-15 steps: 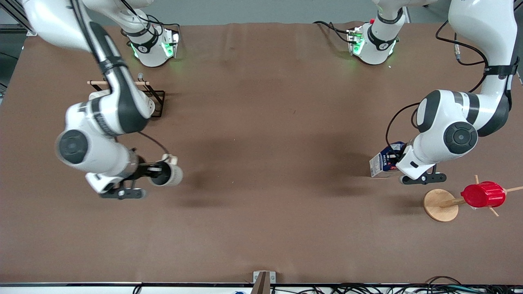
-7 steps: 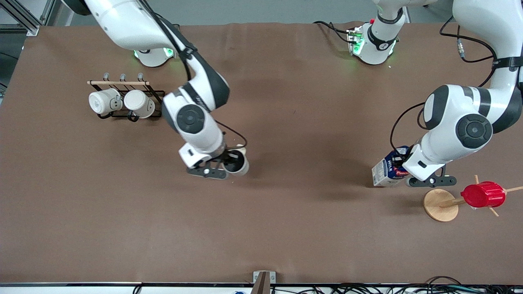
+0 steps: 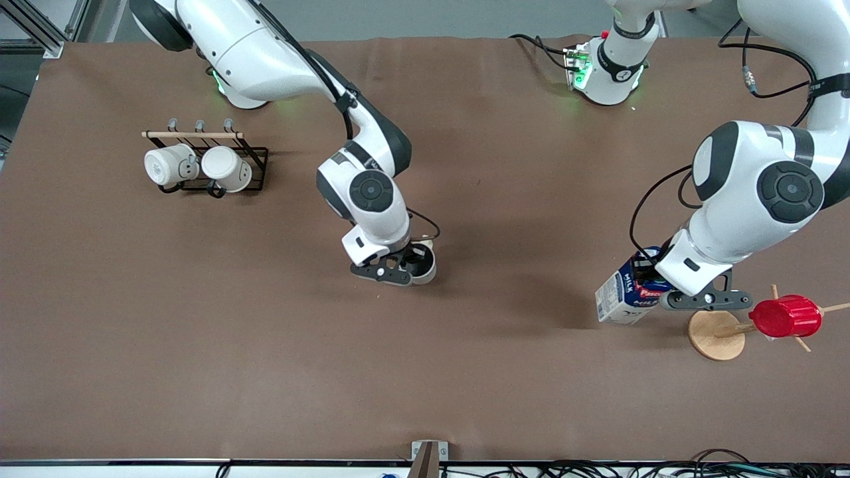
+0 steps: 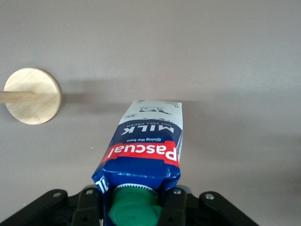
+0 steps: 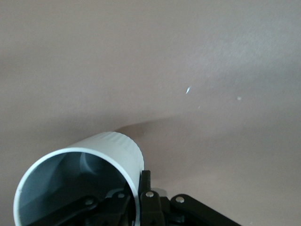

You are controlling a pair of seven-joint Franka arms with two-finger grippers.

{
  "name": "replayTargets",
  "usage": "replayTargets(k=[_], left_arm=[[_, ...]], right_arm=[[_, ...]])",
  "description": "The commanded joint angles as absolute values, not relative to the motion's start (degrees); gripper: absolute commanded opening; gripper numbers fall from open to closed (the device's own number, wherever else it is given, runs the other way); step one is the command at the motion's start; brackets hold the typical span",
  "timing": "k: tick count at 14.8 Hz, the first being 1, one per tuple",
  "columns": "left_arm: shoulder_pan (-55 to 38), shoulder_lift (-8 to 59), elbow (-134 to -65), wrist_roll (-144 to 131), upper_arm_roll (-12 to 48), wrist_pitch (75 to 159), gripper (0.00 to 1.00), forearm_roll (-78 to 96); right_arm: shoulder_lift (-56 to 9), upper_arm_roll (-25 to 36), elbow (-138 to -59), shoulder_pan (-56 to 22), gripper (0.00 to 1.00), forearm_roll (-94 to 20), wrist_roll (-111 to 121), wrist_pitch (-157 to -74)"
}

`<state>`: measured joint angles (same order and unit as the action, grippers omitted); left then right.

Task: Place cup and milk on table
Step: 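Carry the mug to mid-table with the right gripper while the left lifts the milk, then release the mug and withdraw the right gripper while the left carries the milk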

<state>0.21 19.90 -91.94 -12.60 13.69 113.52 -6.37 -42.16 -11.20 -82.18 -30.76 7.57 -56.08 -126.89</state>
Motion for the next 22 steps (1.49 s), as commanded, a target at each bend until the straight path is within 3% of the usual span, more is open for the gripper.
replayTargets(k=[1, 6, 8, 10, 12, 13, 17, 22], left_arm=[[-3.15, 22.84, -86.15, -12.83, 13.89, 109.35, 0.08, -5.36], [-9.13, 26.63, -80.78, -20.29, 13.89, 105.83, 0.08, -5.36], [-10.36, 28.47, -78.67, -21.87, 13.97, 104.07, 0.07, -5.36], [-12.73, 30.31, -77.08, -25.12, 13.89, 103.36, 0.07, -5.36], [-15.19, 31.72, -76.3, -28.11, 13.71, 103.53, 0.07, -5.45], [-16.16, 32.51, -76.03, -28.99, 13.71, 103.71, 0.07, -5.45], [-18.98, 34.62, -75.59, -32.69, 13.71, 104.24, 0.07, -5.45], [-21.61, 36.56, -75.76, -39.62, 13.97, 105.46, 0.07, -5.45]], right_arm=[[-42.36, -12.92, -82.61, -30.76, 0.01, 11.07, -58.97, -126.39], [-43.59, -12.92, -82.79, -30.94, 0.06, 11.34, -62.92, -128.14], [-43.94, -12.92, -82.79, -30.94, 0.26, 11.34, -63.37, -128.14], [-43.95, -12.92, -82.79, -30.94, 0.53, 11.34, -63.37, -128.06], [-43.51, -13.01, -82.53, -30.5, 0.88, 11.34, -63.63, -127.36], [-42.46, -13.36, -82.53, -29.89, 1.0, 11.34, -63.46, -126.83], [-32.29, -13.45, -82.53, -24.28, 1.0, 11.34, -62.41, -116.66], [-18.13, -13.71, -82.62, -10.22, 1.0, 10.64, -45.66, -102.68]])
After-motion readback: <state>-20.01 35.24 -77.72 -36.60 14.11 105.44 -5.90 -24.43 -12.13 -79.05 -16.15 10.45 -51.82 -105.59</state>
